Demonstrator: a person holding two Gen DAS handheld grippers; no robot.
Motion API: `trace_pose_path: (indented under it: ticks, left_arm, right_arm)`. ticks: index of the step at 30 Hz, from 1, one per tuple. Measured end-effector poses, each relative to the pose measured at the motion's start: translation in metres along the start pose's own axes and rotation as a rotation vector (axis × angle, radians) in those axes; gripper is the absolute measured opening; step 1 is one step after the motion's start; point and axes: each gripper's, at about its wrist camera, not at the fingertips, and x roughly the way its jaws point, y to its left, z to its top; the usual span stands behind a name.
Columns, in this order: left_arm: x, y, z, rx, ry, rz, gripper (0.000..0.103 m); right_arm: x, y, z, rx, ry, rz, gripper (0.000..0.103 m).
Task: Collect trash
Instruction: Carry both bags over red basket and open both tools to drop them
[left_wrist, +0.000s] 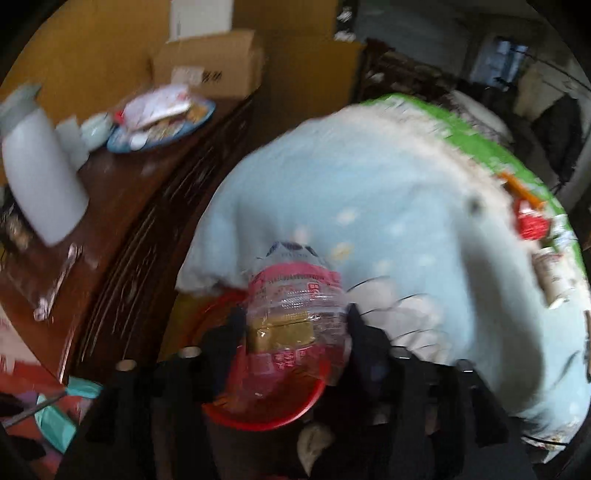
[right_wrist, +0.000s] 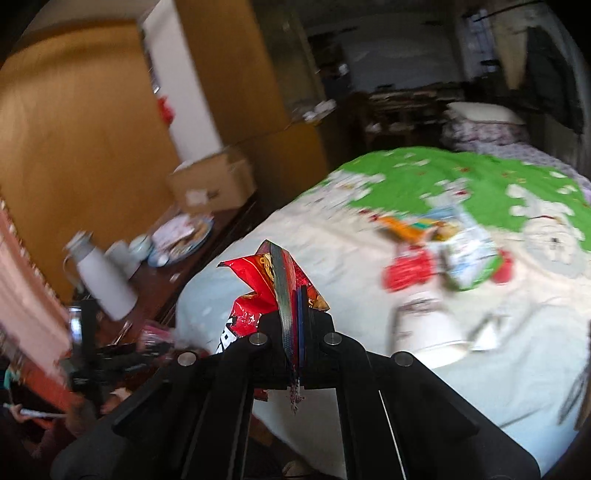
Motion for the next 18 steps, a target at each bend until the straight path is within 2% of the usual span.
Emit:
trace_pose_path:
  ticks: [3,6,9,16,18]
  left_arm:
    - [0.028,0.024,-0.007,-0.069,0.071,0.006,0.076]
    - [0.038,0.046,-0.011,-0.138,0.097,-0.013,0.084]
    - [0.034,0.068,-0.01,-0.186,0.068,-0.01,0.088]
    - [0.005,0.132,-0.009,-0.282,-0.032,0.132,0.089]
    - [0.001,0.141,-0.01,-0.289,-0.035,0.147,0.089]
  right_arm:
    - [0.029,0.027,-0.004,-0.035,0.064,0.049,0.003]
    - [0.066,0.06,-0.012,-0.072,0.153,0.113,0.003]
    - [0.098,0.087,-0.021,-0.114,0.225,0.162,0.003]
    - [0.18,0.157,-0.06,-0.248,0.411,0.242,0.003]
    - [0.201,0.17,-0.069,-0.275,0.452,0.251,0.01]
